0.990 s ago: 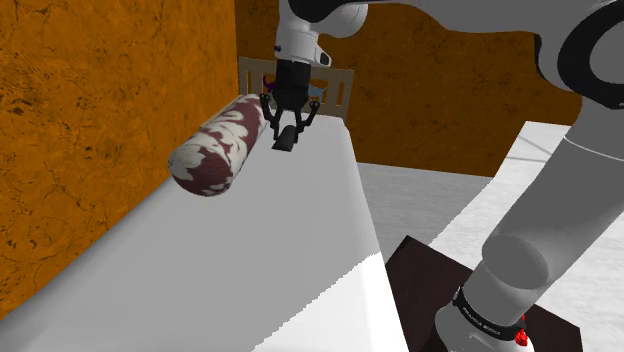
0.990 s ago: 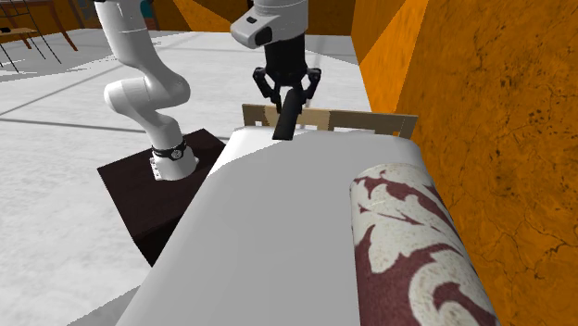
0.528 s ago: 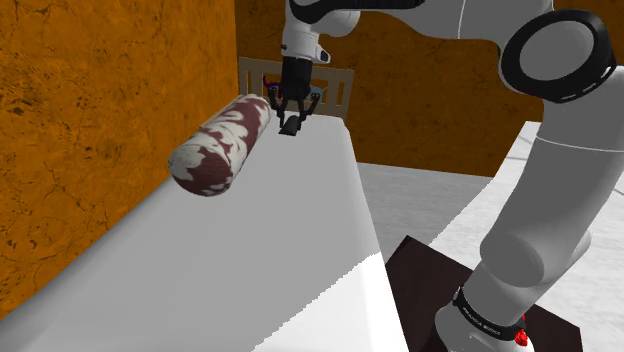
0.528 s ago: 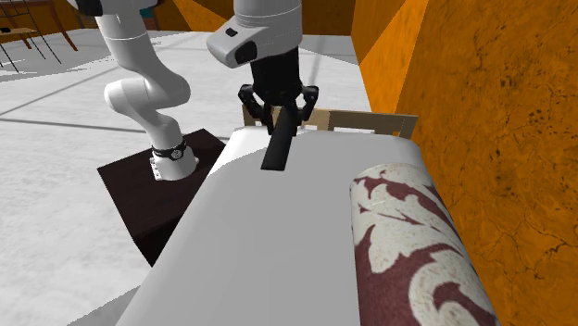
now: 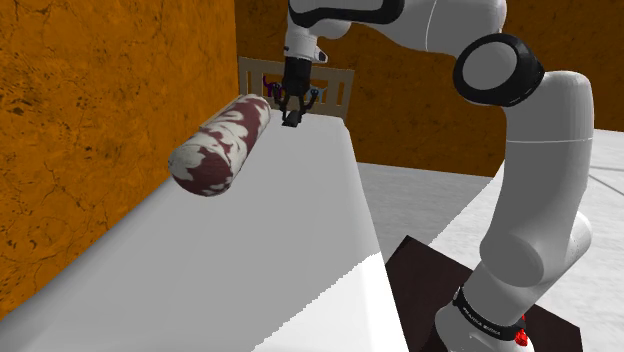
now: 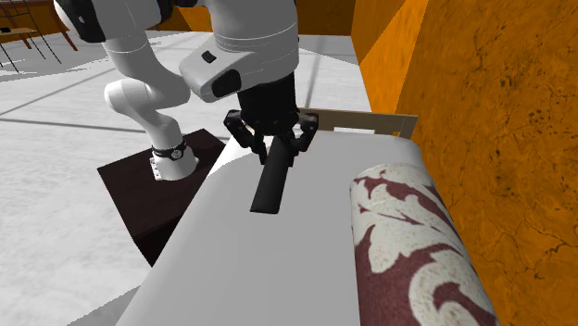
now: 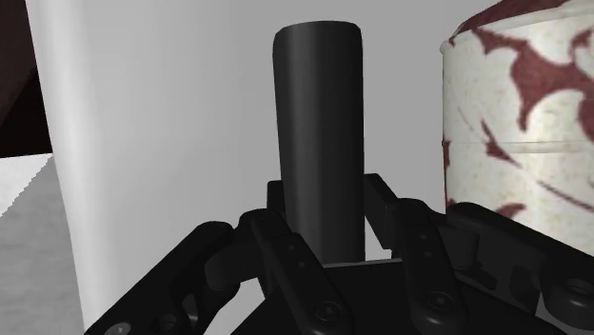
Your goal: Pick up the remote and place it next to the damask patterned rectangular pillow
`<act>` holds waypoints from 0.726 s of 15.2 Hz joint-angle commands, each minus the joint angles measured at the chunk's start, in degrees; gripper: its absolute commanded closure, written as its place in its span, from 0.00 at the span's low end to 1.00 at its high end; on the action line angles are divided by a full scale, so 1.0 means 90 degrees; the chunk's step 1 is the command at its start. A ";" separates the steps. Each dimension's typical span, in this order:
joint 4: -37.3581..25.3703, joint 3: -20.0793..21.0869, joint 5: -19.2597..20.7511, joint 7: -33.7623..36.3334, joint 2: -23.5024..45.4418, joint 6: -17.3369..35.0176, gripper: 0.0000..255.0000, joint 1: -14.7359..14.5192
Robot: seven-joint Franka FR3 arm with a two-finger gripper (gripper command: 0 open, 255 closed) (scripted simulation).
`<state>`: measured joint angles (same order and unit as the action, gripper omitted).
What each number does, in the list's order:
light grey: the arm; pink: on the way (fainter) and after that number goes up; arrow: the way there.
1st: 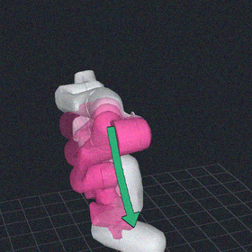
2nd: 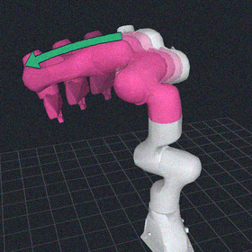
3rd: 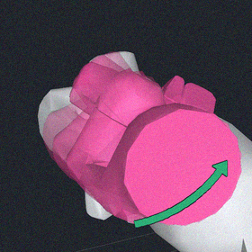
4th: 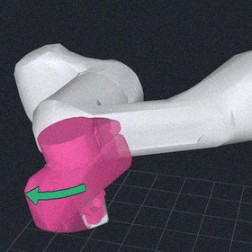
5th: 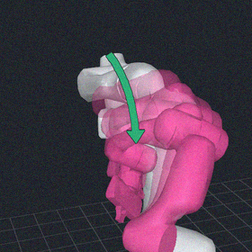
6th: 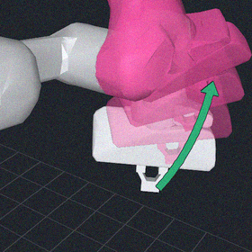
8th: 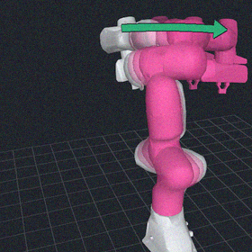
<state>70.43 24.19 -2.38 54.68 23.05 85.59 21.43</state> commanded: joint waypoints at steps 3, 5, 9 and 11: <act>0.0376 -0.0012 -0.0007 -0.0062 -0.0023 0.0351 1.00 0.0036; 0.0591 -0.0016 -0.0017 -0.0092 -0.0053 0.0534 1.00 0.0057; 0.0983 -0.0025 -0.0030 -0.0146 -0.0087 0.0888 1.00 0.0090; 0.1162 -0.0030 -0.0033 -0.0170 -0.0093 0.1059 1.00 0.0102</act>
<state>79.97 23.94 -2.65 53.31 22.28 94.25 22.25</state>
